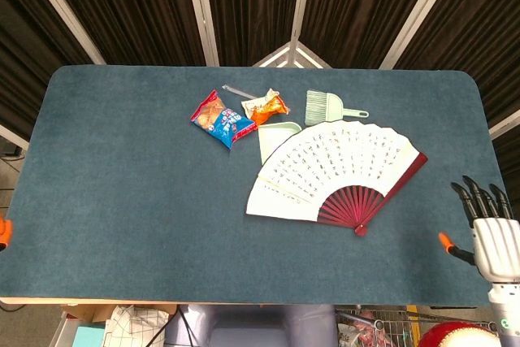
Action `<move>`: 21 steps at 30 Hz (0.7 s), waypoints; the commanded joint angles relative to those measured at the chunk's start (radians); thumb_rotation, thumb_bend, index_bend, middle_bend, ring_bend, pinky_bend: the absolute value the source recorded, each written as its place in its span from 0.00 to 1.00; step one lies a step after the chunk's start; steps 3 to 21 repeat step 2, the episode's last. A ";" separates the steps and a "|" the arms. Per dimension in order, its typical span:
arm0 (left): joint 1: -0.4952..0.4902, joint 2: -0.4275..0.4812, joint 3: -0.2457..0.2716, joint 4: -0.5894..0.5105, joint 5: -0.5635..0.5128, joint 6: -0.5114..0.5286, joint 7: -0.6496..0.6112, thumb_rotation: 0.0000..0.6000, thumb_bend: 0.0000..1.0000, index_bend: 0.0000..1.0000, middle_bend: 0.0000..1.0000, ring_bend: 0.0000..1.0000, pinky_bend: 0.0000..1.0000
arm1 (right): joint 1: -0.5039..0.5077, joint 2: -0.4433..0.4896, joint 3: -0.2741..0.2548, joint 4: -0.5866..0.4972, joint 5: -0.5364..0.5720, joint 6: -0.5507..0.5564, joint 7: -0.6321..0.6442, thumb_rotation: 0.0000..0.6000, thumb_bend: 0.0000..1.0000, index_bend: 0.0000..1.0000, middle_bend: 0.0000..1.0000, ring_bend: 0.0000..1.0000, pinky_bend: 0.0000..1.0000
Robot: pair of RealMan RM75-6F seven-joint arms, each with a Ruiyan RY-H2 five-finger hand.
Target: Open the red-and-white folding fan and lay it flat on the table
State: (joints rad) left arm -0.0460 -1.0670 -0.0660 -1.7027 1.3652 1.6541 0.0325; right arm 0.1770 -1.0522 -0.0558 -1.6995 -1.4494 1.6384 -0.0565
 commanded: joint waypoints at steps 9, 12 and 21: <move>0.008 0.028 0.000 0.013 0.017 -0.021 -0.068 1.00 0.51 0.17 0.00 0.00 0.00 | -0.014 0.004 0.011 0.002 -0.010 -0.001 -0.004 1.00 0.24 0.15 0.09 0.16 0.07; 0.008 0.028 0.000 0.013 0.017 -0.021 -0.068 1.00 0.51 0.17 0.00 0.00 0.00 | -0.014 0.004 0.011 0.002 -0.010 -0.001 -0.004 1.00 0.24 0.15 0.09 0.16 0.07; 0.008 0.028 0.000 0.013 0.017 -0.021 -0.068 1.00 0.51 0.17 0.00 0.00 0.00 | -0.014 0.004 0.011 0.002 -0.010 -0.001 -0.004 1.00 0.24 0.15 0.09 0.16 0.07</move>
